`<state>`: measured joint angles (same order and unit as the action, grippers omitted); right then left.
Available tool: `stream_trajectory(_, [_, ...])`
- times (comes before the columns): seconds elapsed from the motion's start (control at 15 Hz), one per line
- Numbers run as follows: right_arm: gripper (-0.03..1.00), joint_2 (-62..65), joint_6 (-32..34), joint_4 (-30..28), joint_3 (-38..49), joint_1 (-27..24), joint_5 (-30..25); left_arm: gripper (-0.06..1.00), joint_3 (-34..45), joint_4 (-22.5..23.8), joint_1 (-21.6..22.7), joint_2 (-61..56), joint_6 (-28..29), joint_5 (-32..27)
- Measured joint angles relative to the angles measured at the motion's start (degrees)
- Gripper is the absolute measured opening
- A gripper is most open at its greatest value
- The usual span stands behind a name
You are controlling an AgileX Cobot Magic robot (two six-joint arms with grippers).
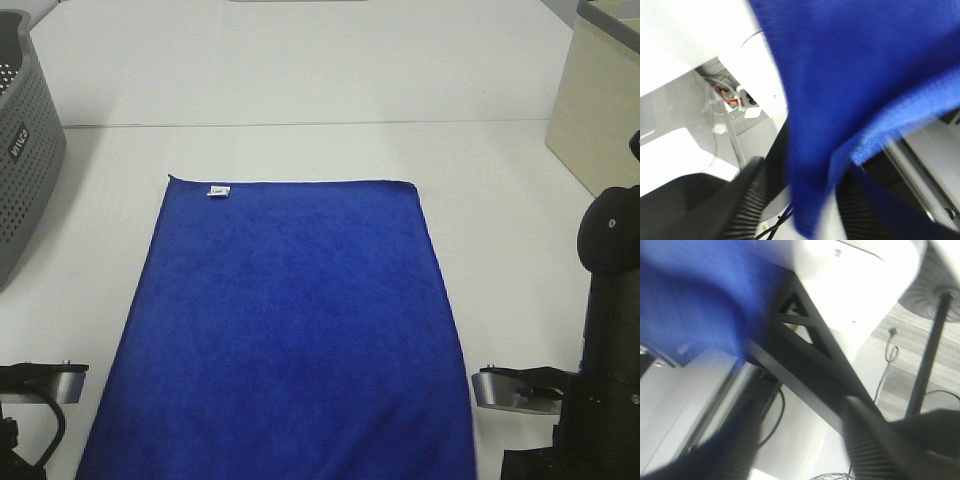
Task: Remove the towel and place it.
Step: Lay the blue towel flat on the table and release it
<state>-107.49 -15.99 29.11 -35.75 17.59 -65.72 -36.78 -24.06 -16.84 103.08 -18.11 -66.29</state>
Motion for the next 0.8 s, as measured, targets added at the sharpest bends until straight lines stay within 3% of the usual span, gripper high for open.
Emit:
stream_trajectory(0.07, [0.60, 0.0, 0.5, -1.0, 0.1, -0.1, -0.1, 0.55, 0.1, 0.2, 0.0, 0.1, 0.0, -0.2])
stream_trajectory(0.2, [0.68, 0.0, 0.5, -1.2, 0.2, -0.1, -0.1, 0.65, 0.1, 0.2, 0.0, 0.1, 0.0, -0.9])
stream_trajectory(0.53, [0.69, 0.7, 0.5, -1.3, -2.4, -0.1, -0.7, 0.67, -0.4, -2.9, 0.0, -0.1, -0.9, -2.6])
stream_trajectory(0.8, [0.70, 7.7, 1.2, -4.5, -9.2, -0.1, -2.1, 0.67, -6.0, -3.3, 0.0, -1.9, -1.5, -2.9])
